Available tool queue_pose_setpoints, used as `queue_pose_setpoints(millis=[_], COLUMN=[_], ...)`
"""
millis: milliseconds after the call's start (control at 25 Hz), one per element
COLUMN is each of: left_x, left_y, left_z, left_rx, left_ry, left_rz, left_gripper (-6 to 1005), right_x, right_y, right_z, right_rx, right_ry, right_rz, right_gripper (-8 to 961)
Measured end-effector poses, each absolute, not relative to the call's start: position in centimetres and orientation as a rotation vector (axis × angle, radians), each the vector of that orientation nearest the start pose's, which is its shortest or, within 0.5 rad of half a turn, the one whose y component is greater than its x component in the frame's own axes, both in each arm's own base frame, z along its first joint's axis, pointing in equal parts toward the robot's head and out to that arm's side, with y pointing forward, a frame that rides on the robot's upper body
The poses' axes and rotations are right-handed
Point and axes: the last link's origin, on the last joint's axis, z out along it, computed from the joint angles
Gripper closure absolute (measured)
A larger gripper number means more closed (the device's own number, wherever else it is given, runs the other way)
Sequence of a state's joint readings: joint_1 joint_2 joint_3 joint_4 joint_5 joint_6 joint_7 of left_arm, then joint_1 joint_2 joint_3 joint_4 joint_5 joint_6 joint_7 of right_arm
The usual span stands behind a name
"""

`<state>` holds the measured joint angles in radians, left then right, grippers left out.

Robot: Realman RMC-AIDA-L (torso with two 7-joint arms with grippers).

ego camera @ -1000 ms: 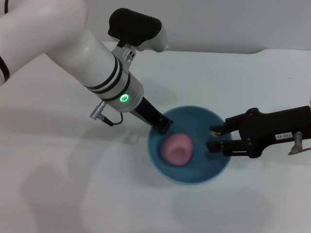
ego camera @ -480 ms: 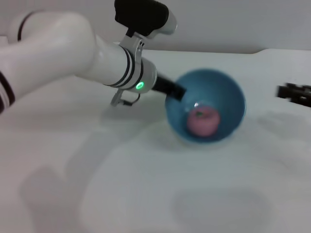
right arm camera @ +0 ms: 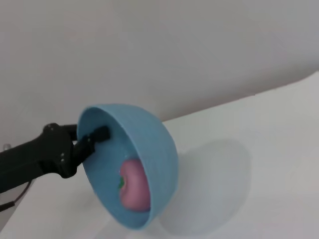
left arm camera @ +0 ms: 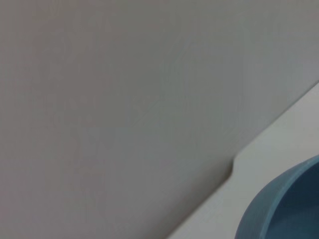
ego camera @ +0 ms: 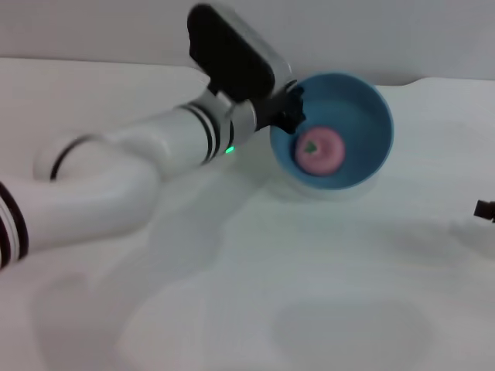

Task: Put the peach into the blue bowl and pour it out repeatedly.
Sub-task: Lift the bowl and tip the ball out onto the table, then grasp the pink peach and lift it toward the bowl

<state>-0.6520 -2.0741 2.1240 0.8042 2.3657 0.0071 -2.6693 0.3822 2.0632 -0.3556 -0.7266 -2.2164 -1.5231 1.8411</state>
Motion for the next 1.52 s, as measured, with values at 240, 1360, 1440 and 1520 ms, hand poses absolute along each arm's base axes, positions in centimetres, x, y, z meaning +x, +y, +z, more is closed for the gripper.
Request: queue_pose_setpoints(millis=[240, 1360, 1440, 1520], left_x=[-17.6, -17.4, -17.1, -17.0], left_y=[38.5, 32.3, 33.6, 35.0], left_z=[-12.2, -13.2, -12.3, -11.5], left_rx=[-2.199, -1.972, -1.959, -1.961], left_ry=[-0.104, 0.463, 0.298, 0.131], left_rz=[-0.271, -0.180, -0.217, -0.236], left_gripper=[1000, 999, 999, 999], right_x=[35.6, 34.8, 34.3, 33.7], right_y=[28.3, 28.3, 28.6, 28.9], right_z=[3.6, 2.4, 1.9, 1.4], right_rx=[-2.201, -2.277, -2.330, -2.394], right_ry=[1.520, 1.500, 1.473, 1.437], right_rz=[0.682, 0.669, 0.636, 0.597], right_gripper=[521, 520, 520, 520])
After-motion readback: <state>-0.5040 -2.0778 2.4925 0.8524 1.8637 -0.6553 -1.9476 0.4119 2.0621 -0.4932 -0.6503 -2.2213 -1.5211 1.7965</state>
